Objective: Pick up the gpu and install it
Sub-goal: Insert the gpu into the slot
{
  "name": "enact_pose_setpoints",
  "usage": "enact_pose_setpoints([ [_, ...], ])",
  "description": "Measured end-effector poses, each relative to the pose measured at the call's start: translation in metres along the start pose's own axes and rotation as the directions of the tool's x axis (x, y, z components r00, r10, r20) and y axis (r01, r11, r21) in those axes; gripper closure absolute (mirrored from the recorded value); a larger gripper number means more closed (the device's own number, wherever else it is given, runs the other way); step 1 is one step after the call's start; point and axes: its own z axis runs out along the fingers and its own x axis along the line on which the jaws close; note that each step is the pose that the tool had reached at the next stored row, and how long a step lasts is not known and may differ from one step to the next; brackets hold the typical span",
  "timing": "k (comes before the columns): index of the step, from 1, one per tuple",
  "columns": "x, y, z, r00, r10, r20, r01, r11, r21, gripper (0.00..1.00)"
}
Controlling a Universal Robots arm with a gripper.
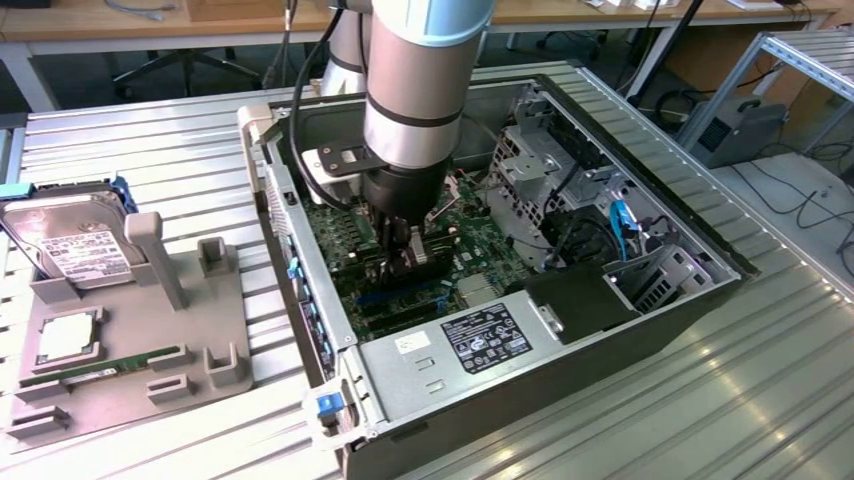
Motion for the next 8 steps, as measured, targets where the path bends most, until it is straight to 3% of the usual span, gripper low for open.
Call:
enact_pose_setpoints([
  [8, -0.0001, -0.0001, 0.0004, 1.0, 0.0, 0.0009, 0.0, 1.0, 0.0005, 0.73],
])
